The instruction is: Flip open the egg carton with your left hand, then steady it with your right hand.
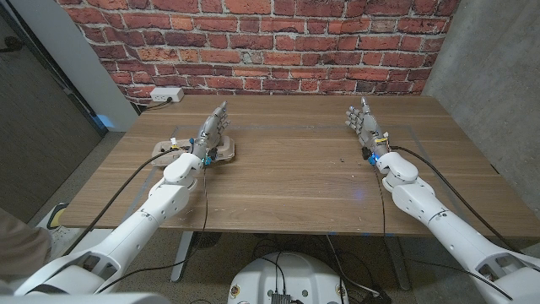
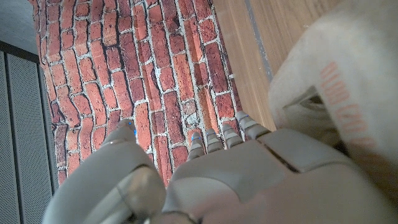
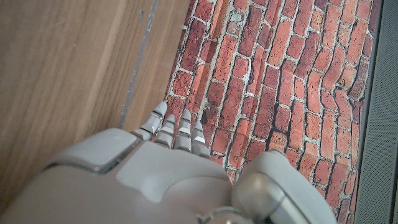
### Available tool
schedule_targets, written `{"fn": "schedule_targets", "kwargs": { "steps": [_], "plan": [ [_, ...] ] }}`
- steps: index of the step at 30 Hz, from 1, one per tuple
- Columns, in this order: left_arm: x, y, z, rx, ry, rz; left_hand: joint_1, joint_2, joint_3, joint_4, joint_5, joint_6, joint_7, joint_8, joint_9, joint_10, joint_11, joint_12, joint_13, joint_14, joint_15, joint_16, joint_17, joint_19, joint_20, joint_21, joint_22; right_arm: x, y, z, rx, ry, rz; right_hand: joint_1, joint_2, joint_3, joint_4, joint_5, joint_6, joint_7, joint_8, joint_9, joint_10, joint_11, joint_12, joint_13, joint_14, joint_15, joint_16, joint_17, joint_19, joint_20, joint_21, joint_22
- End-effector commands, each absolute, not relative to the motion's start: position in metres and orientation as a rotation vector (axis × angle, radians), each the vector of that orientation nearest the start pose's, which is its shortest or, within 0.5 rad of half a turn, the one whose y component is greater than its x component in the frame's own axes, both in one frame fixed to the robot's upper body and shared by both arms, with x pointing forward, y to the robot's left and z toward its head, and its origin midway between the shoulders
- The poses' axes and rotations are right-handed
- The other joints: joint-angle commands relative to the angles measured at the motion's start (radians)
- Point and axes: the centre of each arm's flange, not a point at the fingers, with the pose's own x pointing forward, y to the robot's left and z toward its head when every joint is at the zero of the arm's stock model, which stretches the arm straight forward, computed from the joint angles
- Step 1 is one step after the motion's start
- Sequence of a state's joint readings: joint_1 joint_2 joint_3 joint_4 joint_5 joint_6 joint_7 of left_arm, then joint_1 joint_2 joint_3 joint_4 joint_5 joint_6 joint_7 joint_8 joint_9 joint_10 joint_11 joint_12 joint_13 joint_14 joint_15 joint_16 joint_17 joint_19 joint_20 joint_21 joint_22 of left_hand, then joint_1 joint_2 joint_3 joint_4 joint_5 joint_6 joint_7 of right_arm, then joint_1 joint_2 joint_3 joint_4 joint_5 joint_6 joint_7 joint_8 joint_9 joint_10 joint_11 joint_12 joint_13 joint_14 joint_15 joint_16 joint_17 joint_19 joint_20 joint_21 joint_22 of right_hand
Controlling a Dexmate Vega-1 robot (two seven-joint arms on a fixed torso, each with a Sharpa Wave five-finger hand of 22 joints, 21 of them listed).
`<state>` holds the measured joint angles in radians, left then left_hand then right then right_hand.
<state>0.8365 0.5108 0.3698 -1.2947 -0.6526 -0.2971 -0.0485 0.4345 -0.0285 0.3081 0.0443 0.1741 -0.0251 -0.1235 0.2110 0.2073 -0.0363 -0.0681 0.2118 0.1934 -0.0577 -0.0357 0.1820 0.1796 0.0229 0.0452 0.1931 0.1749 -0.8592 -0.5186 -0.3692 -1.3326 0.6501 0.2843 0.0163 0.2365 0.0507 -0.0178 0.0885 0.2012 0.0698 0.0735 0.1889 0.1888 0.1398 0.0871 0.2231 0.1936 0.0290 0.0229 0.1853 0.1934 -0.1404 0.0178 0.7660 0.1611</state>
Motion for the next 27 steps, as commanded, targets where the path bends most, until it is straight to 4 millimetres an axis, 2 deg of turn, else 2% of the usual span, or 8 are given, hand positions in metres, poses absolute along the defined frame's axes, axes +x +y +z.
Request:
{"fn": "schedule_targets", "kwargs": {
  "steps": [1, 24, 27],
  "plan": [
    [0.649, 0.294, -0.024, -0.038, -0.617, -0.224, 0.011, 0.002, 0.007, 0.0, 0.005, 0.0, -0.009, 0.006, 0.003, 0.001, -0.009, 0.004, 0.003, -0.009, -0.016, 0.004, 0.003, -0.001, 0.007, 0.004, 0.004, 0.642, -0.285, -0.032, 0.037, -0.587, 0.209, 0.009, 0.0, 0.0, 0.008, 0.005, 0.01, -0.001, 0.005, 0.002, 0.008, 0.0, 0.006, 0.004, 0.007, 0.001, 0.007, 0.003, -0.008, 0.001, 0.004, 0.005],
    [0.63, 0.315, -0.017, -0.03, -0.671, -0.207, 0.012, 0.004, 0.007, -0.003, 0.004, 0.002, -0.008, 0.005, 0.003, 0.001, -0.01, 0.003, 0.003, -0.017, -0.014, 0.002, 0.003, -0.007, 0.009, 0.002, 0.004, 0.639, -0.271, -0.03, 0.035, -0.578, 0.22, 0.009, 0.003, -0.001, 0.007, 0.005, 0.01, -0.001, 0.006, 0.002, 0.007, -0.002, 0.006, 0.003, 0.005, -0.001, 0.008, -0.001, -0.003, 0.005, -0.011, 0.006],
    [0.627, 0.319, -0.013, 0.032, -0.672, -0.233, 0.012, 0.005, 0.006, -0.003, 0.004, -0.009, -0.008, 0.0, 0.002, -0.014, -0.005, -0.003, 0.002, -0.043, -0.005, -0.006, 0.003, -0.021, 0.011, -0.002, 0.004, 0.637, -0.269, -0.029, 0.025, -0.58, 0.219, 0.009, 0.003, -0.001, 0.007, 0.005, 0.01, -0.001, 0.006, 0.002, 0.008, -0.001, 0.006, 0.003, 0.005, -0.001, 0.008, -0.001, -0.003, 0.006, -0.012, 0.006]
  ]
}}
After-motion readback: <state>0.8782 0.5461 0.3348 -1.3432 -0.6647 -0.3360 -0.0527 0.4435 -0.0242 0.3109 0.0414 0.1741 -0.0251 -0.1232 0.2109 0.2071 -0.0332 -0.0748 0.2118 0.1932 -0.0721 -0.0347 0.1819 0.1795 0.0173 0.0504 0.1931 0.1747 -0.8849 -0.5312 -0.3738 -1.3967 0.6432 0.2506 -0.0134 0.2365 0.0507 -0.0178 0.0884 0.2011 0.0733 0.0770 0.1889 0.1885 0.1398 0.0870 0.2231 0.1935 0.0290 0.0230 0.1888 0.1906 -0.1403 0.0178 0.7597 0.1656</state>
